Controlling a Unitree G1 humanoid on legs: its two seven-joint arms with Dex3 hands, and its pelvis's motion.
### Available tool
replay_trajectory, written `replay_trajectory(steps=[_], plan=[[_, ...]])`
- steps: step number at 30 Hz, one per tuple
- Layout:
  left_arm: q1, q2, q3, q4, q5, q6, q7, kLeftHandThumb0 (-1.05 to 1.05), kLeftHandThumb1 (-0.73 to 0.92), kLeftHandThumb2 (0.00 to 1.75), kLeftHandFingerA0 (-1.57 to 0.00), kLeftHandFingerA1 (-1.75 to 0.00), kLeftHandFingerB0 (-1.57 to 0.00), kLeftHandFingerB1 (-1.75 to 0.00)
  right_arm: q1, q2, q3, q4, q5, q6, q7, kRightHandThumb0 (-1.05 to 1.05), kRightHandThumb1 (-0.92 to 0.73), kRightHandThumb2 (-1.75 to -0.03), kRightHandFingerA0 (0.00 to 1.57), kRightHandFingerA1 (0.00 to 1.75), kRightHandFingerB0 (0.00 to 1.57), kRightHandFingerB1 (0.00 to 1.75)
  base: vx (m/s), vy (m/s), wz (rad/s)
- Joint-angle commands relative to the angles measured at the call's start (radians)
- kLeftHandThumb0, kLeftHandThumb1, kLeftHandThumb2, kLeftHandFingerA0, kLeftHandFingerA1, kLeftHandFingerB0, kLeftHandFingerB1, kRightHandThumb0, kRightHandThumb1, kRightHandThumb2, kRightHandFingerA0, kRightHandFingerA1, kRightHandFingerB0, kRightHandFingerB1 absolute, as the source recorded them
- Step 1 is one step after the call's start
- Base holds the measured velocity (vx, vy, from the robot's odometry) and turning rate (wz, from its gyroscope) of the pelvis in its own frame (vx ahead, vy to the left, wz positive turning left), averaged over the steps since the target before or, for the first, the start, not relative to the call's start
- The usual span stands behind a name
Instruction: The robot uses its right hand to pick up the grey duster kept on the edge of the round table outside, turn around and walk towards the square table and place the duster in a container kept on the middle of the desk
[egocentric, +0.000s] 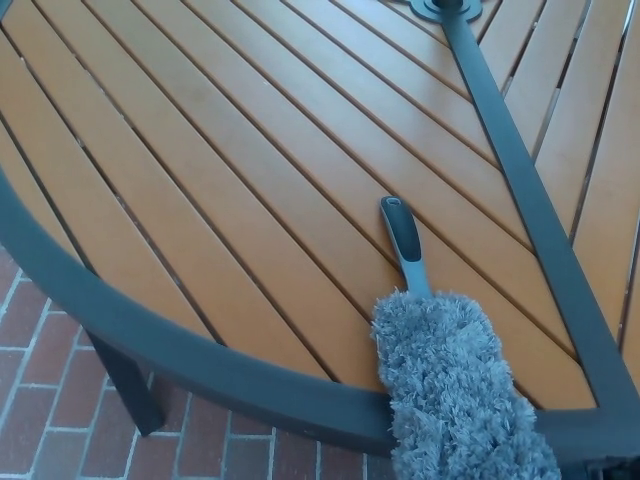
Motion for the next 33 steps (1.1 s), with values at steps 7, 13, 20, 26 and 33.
replay_trajectory(steps=[7, 13, 20, 26, 33], plan=[[0.010, -0.003, 0.032, -0.024, -0.037, -0.195, 0.042, 0.01, 0.45, 1.12, -0.94, -0.95, -0.87, -0.67, -0.085, 0.175, 0.033, 0.066, 0.212, 0.405, -0.097, -1.05, -0.67, -1.17, 0.01, 0.59, 0.11, 0.53, 0.00, 0.000, 0.00], [0.012, -0.018, 0.039, -0.020, -0.046, -0.207, 0.038, 0.00, 0.50, 1.07, -0.97, -0.95, -0.88, -0.69, -0.121, 0.244, 0.023, 0.102, 0.215, 0.420, -0.093, -1.05, -0.59, -1.12, 0.00, 0.53, 0.00, 0.43, 0.00, 0.000, 0.00], [0.010, -0.021, 0.040, -0.004, -0.041, -0.216, 0.048, 0.01, 0.48, 1.13, -0.96, -0.97, -0.88, -0.69, -0.190, 0.287, 0.045, 0.106, 0.196, 0.438, -0.066, -1.05, -0.57, -1.08, 0.00, 0.48, 0.00, 0.38, 0.00, 0.000, 0.00], [0.013, -0.020, 0.034, 0.005, -0.028, -0.229, 0.061, -0.02, 0.50, 1.08, -0.98, -0.94, -0.89, -0.68, -0.283, 0.313, 0.105, 0.128, 0.145, 0.438, -0.058, -1.04, -0.58, -1.00, 0.00, 0.45, 0.00, 0.38, 0.00, 0.000, 0.00], [0.011, -0.028, 0.035, 0.007, -0.036, -0.239, 0.062, -0.02, 0.50, 1.09, -0.97, -0.95, -0.89, -0.69, -0.342, 0.423, 0.114, 0.152, 0.081, 0.462, -0.205, -0.89, -0.40, -0.53, 0.00, 0.25, 0.00, 0.66, 0.00, 0.000, 0.00]])
